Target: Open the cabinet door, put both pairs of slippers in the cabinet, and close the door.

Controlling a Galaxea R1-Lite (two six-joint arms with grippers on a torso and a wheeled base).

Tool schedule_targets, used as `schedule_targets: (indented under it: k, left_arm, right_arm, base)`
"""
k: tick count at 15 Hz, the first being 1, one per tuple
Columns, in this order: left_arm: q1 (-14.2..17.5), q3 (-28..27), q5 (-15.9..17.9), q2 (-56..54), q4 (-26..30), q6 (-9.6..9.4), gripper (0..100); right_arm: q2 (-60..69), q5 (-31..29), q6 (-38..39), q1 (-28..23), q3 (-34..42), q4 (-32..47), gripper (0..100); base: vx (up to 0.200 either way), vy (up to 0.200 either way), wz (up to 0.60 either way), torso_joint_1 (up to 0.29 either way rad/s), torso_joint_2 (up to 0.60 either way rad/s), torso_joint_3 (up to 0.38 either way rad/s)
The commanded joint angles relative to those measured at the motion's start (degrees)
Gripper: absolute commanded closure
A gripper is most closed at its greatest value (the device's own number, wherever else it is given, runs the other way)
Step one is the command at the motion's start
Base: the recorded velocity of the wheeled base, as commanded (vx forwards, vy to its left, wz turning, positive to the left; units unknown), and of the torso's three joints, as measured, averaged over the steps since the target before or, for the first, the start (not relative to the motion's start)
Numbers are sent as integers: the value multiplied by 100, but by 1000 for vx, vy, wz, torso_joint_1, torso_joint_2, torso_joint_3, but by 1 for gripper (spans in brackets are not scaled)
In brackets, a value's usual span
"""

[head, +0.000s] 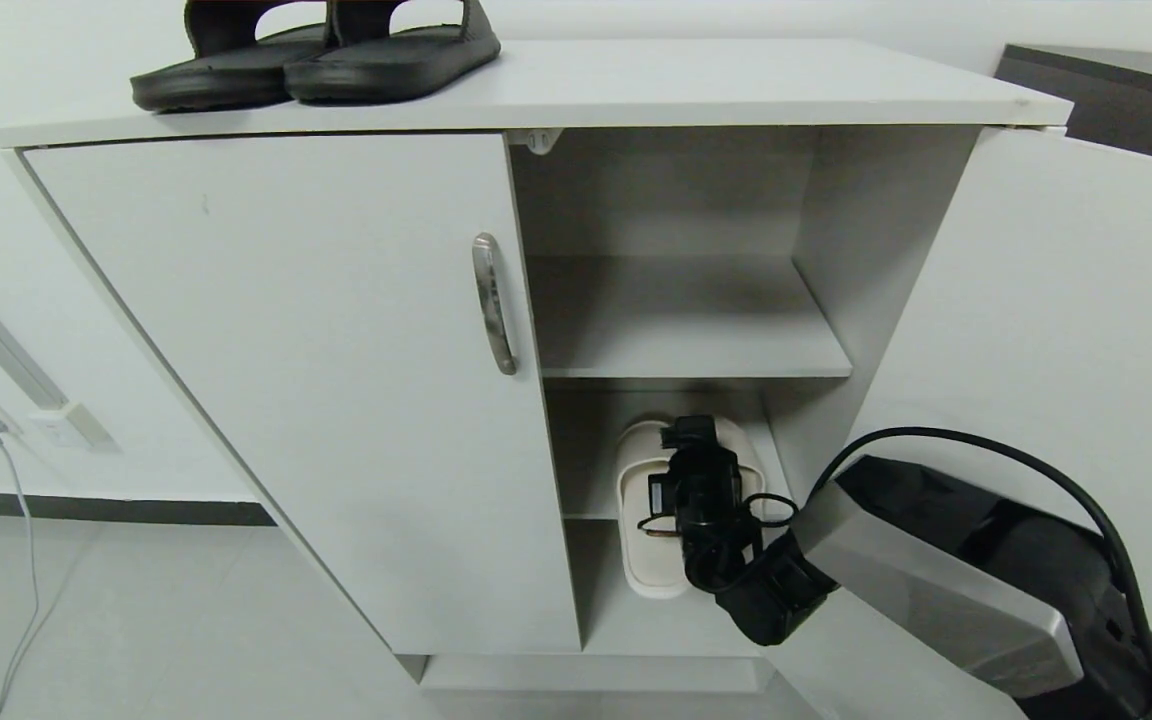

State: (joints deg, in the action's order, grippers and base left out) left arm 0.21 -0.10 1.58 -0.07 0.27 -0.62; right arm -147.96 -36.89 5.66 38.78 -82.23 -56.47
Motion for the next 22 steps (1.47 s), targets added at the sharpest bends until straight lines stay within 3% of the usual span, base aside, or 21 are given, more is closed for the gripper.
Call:
schedule_targets:
  k: [1,3,9,19,20,22]
  left_arm:
    - [-3,1,0,7,0,1,100]
    - [-3,1,0,7,0,1,100]
    - [-3,1,0,7,0,1,100]
    - [-3,1,0,7,0,1,100]
    - [-3,1,0,7,0,9,100]
    - [-3,1,0,7,0,9,100]
  right_arm:
    - [-339,41,23,-125,-760,356,100]
    - [-471,50,6,-186,-1120,540,100]
    - [-1007,-3,-188,-389,-3124,1656,100]
    - [-1104,-46,-267,-441,-3237,1674,100]
    - [-1112,-46,-258,-450,-3237,1665,0]
    - [-1112,-55,-258,-450,-3237,1665,0]
  base:
    - [0,0,0,0,0,0]
    - [0,0,0,0,0,0]
    - [0,0,0,0,0,0]
    - [0,0,0,0,0,0]
    - [0,0,0,0,0,0]
    - [0,0,0,0,0,0]
